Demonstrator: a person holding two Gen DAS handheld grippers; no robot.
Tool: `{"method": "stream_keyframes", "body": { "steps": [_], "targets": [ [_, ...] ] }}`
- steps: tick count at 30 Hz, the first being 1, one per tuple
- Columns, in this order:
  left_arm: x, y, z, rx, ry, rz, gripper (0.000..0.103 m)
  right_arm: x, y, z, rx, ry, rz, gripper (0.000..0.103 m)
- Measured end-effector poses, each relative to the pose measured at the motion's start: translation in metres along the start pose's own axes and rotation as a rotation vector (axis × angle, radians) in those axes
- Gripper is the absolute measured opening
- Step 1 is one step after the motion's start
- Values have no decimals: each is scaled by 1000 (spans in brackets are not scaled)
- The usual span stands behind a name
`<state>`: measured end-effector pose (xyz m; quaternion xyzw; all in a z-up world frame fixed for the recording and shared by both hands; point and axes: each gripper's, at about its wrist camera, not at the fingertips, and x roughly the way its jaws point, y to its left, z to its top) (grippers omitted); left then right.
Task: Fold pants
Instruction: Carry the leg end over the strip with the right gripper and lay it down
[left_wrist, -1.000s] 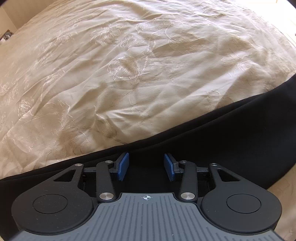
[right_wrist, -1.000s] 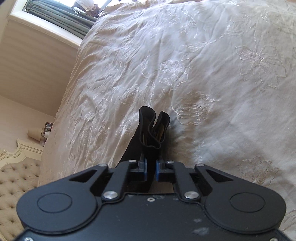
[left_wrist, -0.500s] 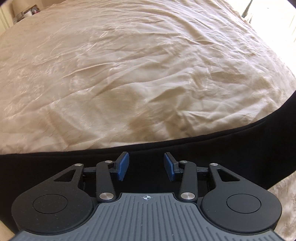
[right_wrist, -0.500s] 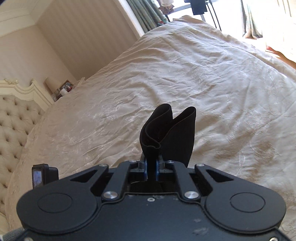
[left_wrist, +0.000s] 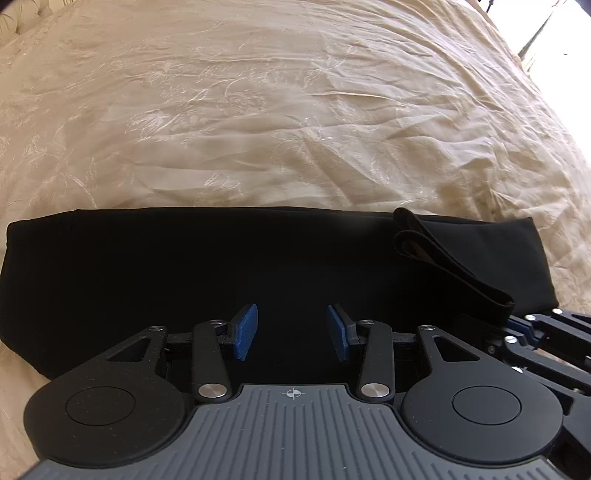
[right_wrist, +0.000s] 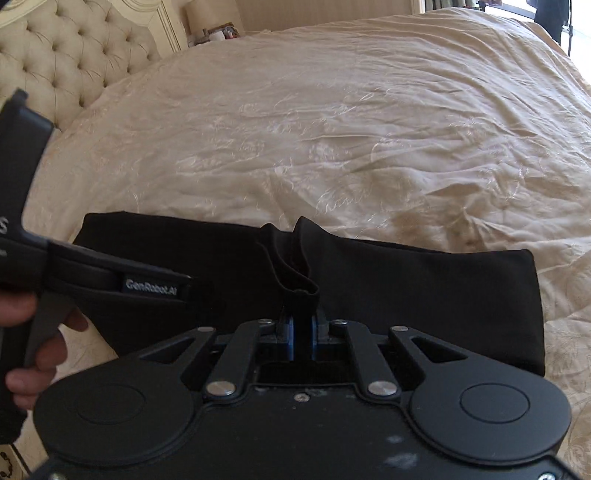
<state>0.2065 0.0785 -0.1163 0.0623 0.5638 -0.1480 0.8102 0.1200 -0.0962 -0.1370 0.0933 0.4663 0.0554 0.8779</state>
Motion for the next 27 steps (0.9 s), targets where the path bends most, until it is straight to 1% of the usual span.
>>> {"method": "stream_keyframes", "body": {
  "steps": [2,3,5,6,8,10,12,16,19,21,23,25,26,27],
  "targets": [
    [-1,14,-3,3,3,-7,40,14,9,-8,-3,12,-45,10],
    [-1,18,-3,6,5,-13,40,20,16,-10,-5,21,-62,17],
    [-1,24,-4,17,11,-30,40,28,22,-11,-6,43,-51,23],
    [-1,26,-3,22,13,-38,40,27,23,-12,-8,45,-43,26],
    [-2,25,-1,31,8,-54,40,18,25,-9,-21,34,-26,26],
    [-4,20,3,37,-2,-72,40,1,24,-9,-19,21,2,26],
    [-8,10,9,46,-21,-91,41,-13,20,-10,-8,10,4,26],
    [-13,-22,19,67,-52,-134,41,-34,-10,-10,75,-19,-39,26],
    [-7,-52,19,109,-34,-166,41,-40,-45,-7,158,-33,-126,26],
    [-1,-70,13,158,-11,-172,41,-36,-69,-3,208,-17,-182,25],
    [8,-83,6,209,14,-161,41,-30,-91,2,261,-15,-205,22],
    [20,-91,-2,248,46,-130,41,-21,-108,5,292,1,-218,20],
    [27,-94,-6,264,63,-106,41,-13,-114,6,299,21,-224,20],
    [33,-94,-9,274,75,-91,41,-7,-120,4,307,53,-232,17]
  ]
}}
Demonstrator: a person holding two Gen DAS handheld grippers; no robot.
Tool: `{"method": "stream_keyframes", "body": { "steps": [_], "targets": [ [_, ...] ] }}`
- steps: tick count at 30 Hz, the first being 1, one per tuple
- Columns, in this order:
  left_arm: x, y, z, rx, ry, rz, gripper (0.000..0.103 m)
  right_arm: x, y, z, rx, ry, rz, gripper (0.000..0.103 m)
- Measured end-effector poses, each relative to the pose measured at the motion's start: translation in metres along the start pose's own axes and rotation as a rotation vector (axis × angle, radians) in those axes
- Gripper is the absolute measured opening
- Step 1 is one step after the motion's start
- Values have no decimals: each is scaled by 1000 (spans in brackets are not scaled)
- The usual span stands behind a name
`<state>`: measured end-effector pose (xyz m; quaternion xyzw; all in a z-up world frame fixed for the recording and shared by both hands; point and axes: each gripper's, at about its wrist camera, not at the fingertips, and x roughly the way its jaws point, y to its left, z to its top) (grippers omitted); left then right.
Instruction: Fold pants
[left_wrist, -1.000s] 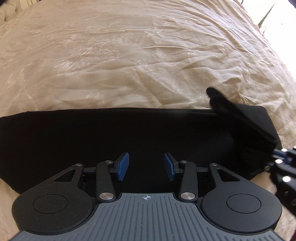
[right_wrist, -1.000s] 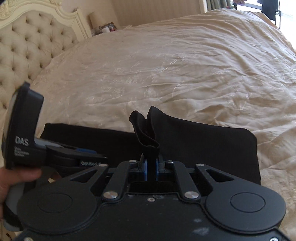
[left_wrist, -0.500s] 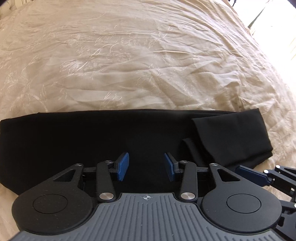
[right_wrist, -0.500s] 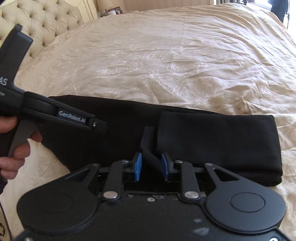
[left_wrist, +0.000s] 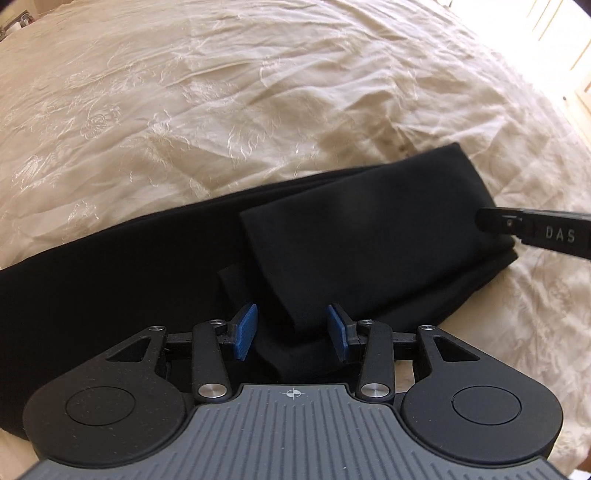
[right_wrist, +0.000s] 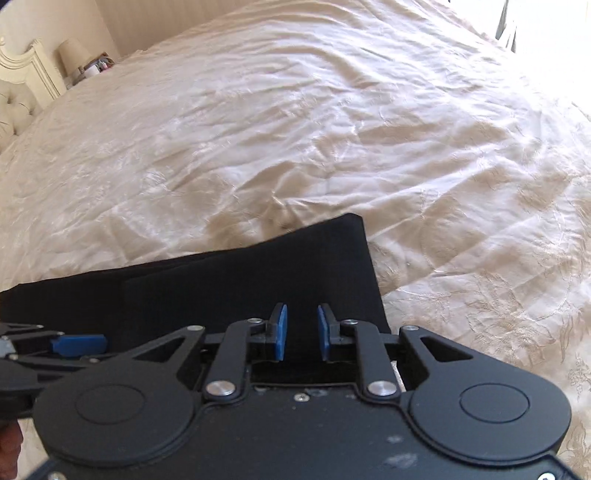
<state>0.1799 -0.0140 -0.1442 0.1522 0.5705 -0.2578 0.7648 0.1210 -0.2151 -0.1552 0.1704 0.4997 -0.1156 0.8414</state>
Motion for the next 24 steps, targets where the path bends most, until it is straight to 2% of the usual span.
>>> {"method": "stream_keyframes", "body": {
  "steps": [3,4,8,11,14,17,20,24],
  "targets": [
    [12,1,-5,17,6,13,42,23,-13,-8,5,92,-27,7],
    [12,0,-5,27,7,19,43,29,-16,-11,1,104,-27,7],
    [3,-1,-2,19,9,35,43,26,-18,-14,-15,90,-5,7],
    [-15,7,-4,-43,-10,76,42,13,-20,-9,8,53,17,13],
    [-35,23,-13,-117,-6,150,42,-8,-15,-6,-13,-2,63,14],
    [-54,48,-29,-246,26,193,42,-24,-2,-7,-61,-35,130,15],
    [-71,67,-54,-362,58,221,42,-37,15,-13,-109,-45,204,15],
    [-87,76,-93,-458,111,269,42,-45,44,-29,-165,-14,306,16]
  ]
}}
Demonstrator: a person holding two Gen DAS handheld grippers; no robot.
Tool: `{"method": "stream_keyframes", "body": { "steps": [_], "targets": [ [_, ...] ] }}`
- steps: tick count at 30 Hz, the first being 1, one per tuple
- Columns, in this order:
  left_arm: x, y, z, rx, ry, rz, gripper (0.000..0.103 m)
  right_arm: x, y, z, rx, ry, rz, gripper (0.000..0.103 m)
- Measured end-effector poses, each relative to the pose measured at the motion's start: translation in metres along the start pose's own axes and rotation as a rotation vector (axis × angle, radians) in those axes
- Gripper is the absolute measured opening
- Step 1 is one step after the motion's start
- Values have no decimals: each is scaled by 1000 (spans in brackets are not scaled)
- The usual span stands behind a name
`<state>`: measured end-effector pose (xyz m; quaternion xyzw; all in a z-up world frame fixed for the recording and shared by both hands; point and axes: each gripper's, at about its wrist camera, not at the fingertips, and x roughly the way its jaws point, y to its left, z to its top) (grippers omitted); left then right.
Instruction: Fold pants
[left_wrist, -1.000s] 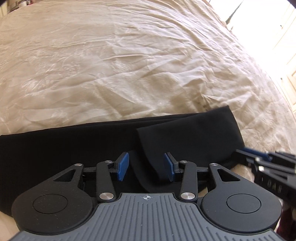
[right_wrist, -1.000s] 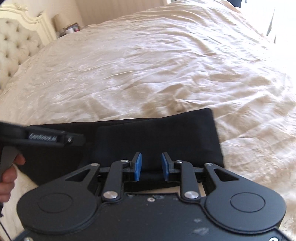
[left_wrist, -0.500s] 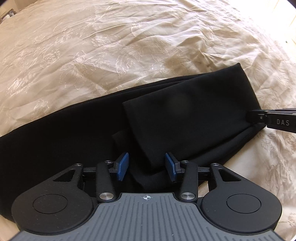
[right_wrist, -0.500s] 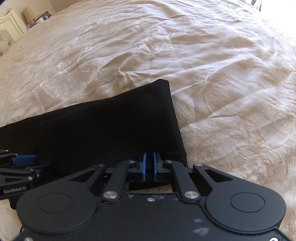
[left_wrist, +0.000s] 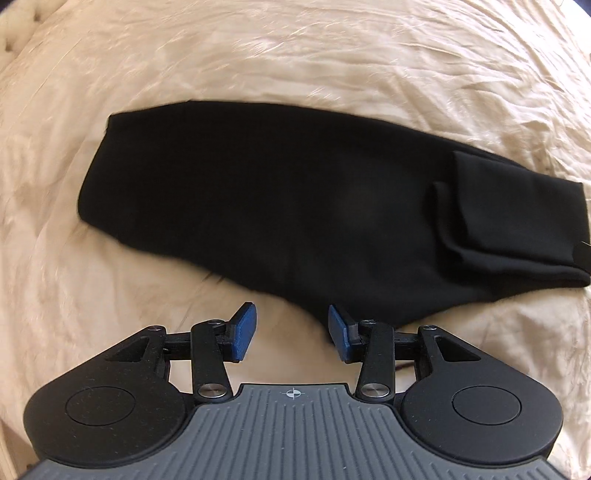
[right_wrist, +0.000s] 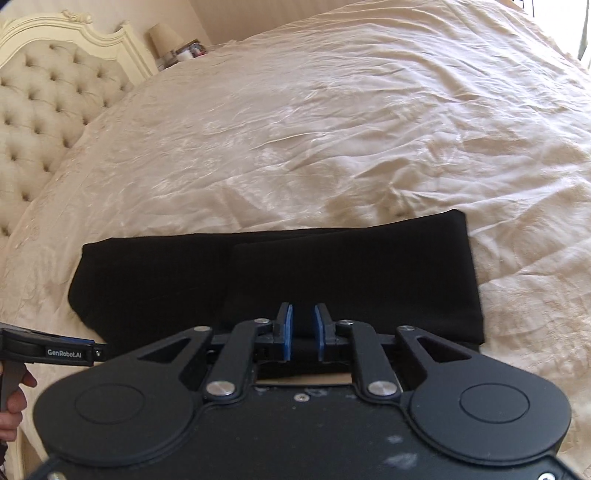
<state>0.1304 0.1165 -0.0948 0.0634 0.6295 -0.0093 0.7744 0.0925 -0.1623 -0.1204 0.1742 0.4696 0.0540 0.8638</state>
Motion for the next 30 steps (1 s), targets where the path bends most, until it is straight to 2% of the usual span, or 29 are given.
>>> {"method": "stream_keyframes", "body": {
  "steps": [6,12,21,27,30],
  "targets": [
    [-6,24,-39,-79,38,-3,42,7,60,-27,-131,88,146,16],
    [-4,46,-43,-82,21,-34,42,18,118,-49,-230,151,216,16],
    [-5,95,-21,-36,-40,-72,42,59,169,-39,-187,139,129,16],
    [8,127,-10,-31,-54,-117,42,110,177,-58,-115,244,-10,14],
    [12,143,-5,-42,-68,-141,42,121,177,-62,-79,251,-52,13]
  ]
}}
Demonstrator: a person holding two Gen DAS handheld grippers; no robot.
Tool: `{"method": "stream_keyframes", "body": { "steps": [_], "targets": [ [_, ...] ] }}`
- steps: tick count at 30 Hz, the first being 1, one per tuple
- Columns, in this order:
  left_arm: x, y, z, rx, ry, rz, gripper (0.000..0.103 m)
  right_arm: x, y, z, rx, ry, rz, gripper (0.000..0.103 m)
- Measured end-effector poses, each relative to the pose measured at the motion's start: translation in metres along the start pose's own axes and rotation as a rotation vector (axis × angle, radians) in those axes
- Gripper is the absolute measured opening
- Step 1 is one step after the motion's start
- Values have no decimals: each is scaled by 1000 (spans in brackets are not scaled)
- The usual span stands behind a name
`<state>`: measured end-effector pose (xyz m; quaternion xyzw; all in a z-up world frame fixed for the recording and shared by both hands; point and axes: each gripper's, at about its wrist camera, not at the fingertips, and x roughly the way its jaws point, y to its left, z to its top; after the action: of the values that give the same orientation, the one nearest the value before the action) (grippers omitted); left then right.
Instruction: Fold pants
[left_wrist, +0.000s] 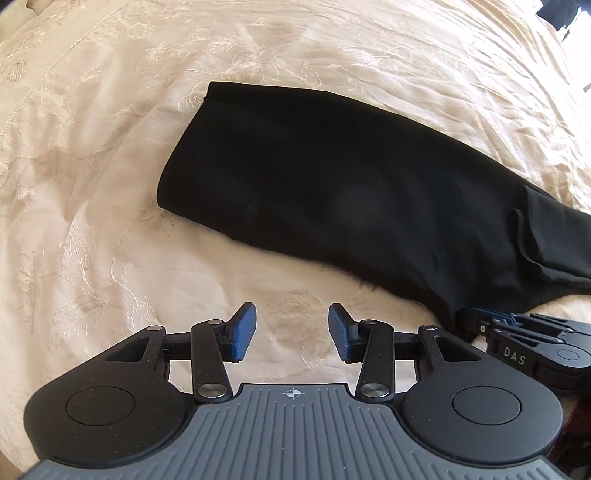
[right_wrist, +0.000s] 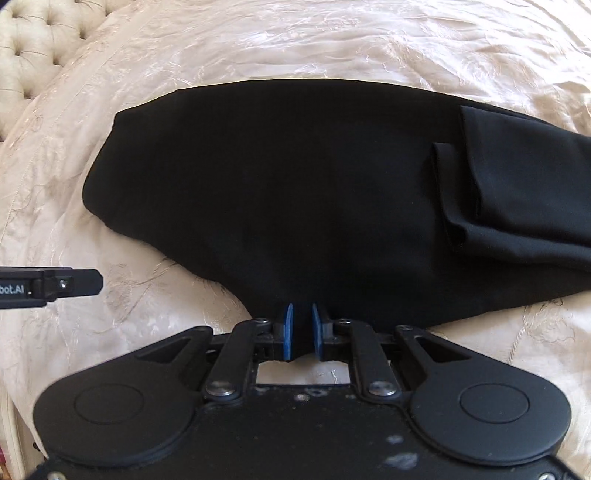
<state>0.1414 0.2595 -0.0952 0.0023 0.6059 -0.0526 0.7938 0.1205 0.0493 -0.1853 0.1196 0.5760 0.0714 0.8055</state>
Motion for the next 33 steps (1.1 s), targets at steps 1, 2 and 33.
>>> {"method": "stream_keyframes", "body": {
  "steps": [1,2,33],
  "targets": [
    [1,6,2,-7,-9,-9,42,1,1,1,9,2,-8,13],
    [2,11,6,-17,-19,-19,42,1,1,1,14,3,-15,13],
    [80,81,47,-376,-132,-220,102,19,27,16,26,48,-104,13]
  ]
}}
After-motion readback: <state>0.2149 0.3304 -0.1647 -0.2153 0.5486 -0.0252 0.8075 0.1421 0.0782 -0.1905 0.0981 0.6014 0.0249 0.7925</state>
